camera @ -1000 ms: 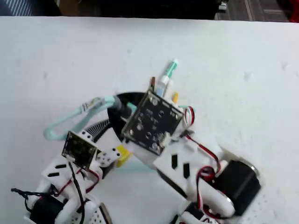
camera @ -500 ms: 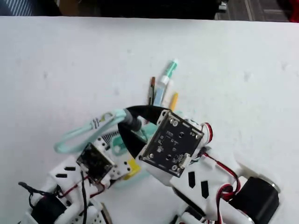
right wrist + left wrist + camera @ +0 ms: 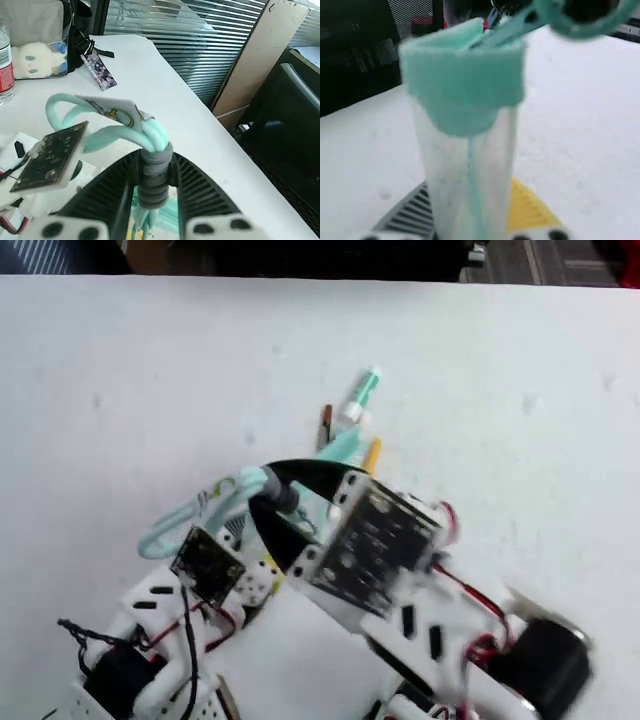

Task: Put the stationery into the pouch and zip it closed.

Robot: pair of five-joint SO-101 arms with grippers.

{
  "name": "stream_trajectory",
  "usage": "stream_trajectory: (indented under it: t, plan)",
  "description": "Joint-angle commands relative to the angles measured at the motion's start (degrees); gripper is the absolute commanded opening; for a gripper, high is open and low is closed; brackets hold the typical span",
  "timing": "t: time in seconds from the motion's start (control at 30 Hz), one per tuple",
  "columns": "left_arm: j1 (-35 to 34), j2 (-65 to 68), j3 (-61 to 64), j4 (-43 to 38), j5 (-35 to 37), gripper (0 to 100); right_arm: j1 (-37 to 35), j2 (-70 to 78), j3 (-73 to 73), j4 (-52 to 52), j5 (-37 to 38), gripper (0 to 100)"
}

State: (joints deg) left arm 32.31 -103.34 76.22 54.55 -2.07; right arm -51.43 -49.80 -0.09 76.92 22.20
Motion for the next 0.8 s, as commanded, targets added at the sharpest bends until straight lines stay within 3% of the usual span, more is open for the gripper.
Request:
stream_trajectory:
  t: [0.0,0.13,0.27,0.43,0.77]
  plan:
    - [-4.7,-0.6,-3.1,-6.8,-3.3,3,1.8,2.1,1.8,-5.4,-0.4,1.7]
    - [-14.1,-0.6,-2.6,-10.1,-5.0,2,3.2,2.6,1.9,-11.5,-0.3,1.7]
    - [-21.1,-0.6,3.7,-18.7,-4.5,2,5.3,5.6,3.3,-16.8,0.0,1.7]
    - [-20.2,-0.6,16.5,-28.6,-1.8,2,7.0,12.7,3.3,-17.9,-0.4,1.7]
    - [-14.3,-0.6,18.9,-28.1,-0.3,2,7.4,16.7,3.5,-18.0,0.1,1.7]
